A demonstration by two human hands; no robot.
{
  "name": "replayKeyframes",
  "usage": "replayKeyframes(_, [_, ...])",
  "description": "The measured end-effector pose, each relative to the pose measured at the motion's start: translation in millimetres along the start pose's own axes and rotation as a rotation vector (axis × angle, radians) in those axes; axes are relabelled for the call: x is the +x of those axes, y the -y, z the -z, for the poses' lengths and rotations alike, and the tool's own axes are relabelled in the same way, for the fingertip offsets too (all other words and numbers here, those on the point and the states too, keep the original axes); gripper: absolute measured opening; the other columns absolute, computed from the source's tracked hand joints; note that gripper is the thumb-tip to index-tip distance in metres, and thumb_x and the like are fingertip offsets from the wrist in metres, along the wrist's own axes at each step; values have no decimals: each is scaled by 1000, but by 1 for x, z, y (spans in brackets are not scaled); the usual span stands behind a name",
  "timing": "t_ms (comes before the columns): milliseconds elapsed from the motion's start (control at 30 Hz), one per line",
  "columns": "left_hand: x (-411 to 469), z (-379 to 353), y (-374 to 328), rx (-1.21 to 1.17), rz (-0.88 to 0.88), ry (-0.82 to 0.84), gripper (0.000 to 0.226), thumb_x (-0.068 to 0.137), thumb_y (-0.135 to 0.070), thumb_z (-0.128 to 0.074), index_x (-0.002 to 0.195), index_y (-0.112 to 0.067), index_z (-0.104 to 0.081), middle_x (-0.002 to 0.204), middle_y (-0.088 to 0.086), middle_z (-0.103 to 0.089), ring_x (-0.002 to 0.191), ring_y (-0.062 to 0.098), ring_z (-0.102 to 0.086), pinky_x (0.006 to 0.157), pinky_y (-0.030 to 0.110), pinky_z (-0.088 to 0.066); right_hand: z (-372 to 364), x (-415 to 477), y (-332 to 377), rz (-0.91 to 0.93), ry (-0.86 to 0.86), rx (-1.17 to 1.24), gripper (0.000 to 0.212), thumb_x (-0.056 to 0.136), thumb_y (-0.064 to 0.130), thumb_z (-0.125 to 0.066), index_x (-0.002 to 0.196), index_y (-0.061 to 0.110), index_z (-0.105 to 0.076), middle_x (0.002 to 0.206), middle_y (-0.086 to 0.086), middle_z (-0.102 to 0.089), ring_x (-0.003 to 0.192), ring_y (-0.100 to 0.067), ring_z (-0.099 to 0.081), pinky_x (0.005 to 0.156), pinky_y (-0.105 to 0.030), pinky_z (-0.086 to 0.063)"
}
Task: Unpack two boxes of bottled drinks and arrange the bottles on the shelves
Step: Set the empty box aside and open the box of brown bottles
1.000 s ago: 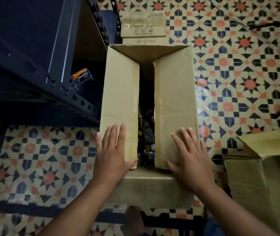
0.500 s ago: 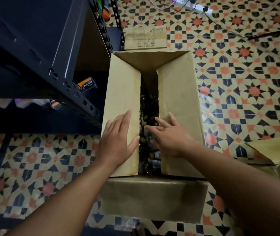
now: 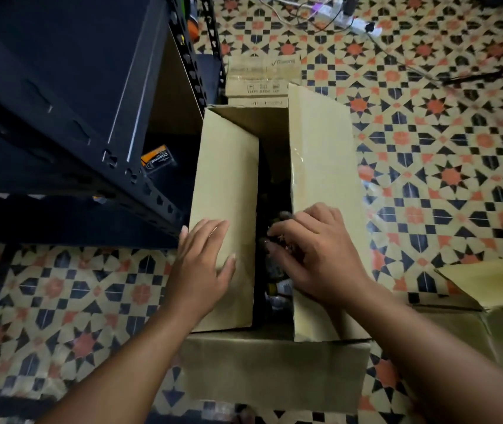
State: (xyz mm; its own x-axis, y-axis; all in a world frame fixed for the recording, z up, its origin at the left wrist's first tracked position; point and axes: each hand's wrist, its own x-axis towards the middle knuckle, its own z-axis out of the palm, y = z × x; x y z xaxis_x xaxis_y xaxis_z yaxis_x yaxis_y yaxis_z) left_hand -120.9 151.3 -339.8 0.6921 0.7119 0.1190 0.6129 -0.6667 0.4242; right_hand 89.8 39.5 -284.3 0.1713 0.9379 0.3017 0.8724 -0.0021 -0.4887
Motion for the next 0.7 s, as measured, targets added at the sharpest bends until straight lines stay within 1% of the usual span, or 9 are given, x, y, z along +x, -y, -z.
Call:
replayKeyframes(67, [0,0,-2,76,-51,40,54,94,-33,-60,144,-16,-50,143,5,-55,141,25,-44,121,58,-23,18,-7,3,-25,-66,33,19,92,33,-68,105,19,-71,90,9,-61,91,-17,-48,82,-32,-34])
replayKeyframes(133, [5,-5,-8,128,-134,130,61,92,-32,-65,148,-19,-44,144,4,-56,140,24,-45,123,53,-21,32,-9,3,-83,-110,90,22,91,31,-68,109,19,-70,90,15,-55,90,-13,-46,78,-34,-36])
replayKeyframes(233, [27,-14,-25,141,-171,376,73,98,-37,-54,160,-27,-17,151,3,-49,142,20,-41,126,43,-10,46,-13,0,-138,-159,180,27,89,31,-70,113,18,-70,91,16,-57,91,-10,-46,79,-29,-35])
replayKeyframes(333, [51,-30,-33,274,-197,616,75,102,-41,-40,161,-28,6,160,7,-36,150,23,-28,126,50,6,52,-16,-3,-147,-201,219,29,90,34,-69,115,18,-70,90,11,-61,91,-12,-49,78,-28,-38])
replayKeyframes(433, [63,-47,-27,519,-287,779,73,104,-46,-29,159,-25,14,163,8,-34,157,21,-2,114,64,24,55,-18,-7,-173,-231,269,33,90,37,-69,119,19,-69,92,11,-62,92,-14,-52,78,-30,-43])
replayKeyframes(500, [63,-48,-26,609,-320,816,72,103,-46,-30,160,-27,10,161,7,-37,157,23,-2,103,65,36,56,-21,-8,-192,-246,293,34,90,38,-70,120,20,-69,92,12,-62,93,-14,-52,79,-30,-44])
replayKeyframes(567, [63,-40,-32,548,-397,748,65,101,-39,-36,159,-26,-11,154,1,-48,155,24,-14,103,63,37,59,-22,-6,-209,-257,302,34,91,38,-70,120,21,-68,93,12,-63,94,-14,-53,81,-29,-44])
replayKeyframes(633, [65,-28,-49,454,-557,555,57,90,-34,-50,145,-20,-44,128,-1,-68,139,24,-39,117,67,13,65,-23,-6,-224,-268,303,33,91,37,-70,119,20,-69,93,13,-63,95,-14,-53,82,-28,-44])
replayKeyframes(700, [73,-9,-68,377,-576,391,53,82,-41,-52,130,-19,-58,104,-2,-73,118,23,-54,122,62,-7,73,-25,-8,-244,-261,287,34,90,38,-69,119,21,-68,94,15,-62,95,-12,-53,82,-26,-43])
